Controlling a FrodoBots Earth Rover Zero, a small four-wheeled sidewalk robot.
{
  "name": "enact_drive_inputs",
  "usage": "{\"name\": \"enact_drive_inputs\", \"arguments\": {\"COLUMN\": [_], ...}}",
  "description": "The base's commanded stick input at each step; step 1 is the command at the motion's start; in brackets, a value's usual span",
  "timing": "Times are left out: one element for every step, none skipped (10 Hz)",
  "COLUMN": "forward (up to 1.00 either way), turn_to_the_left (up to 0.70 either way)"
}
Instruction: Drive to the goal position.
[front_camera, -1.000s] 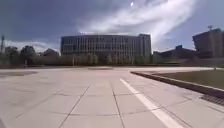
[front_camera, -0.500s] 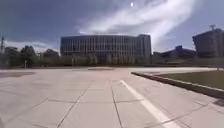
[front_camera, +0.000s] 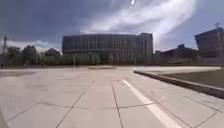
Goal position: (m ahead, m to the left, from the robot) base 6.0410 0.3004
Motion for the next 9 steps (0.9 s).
{"name": "enact_drive_inputs", "arguments": {"forward": [0.7,0.7,0.7,0.7,0.7,0.7,0.7,0.7,0.7], "turn_to_the_left": [0.0,0.0,0.0,0.0,0.0,0.0,0.0,0.0,0.0]}}
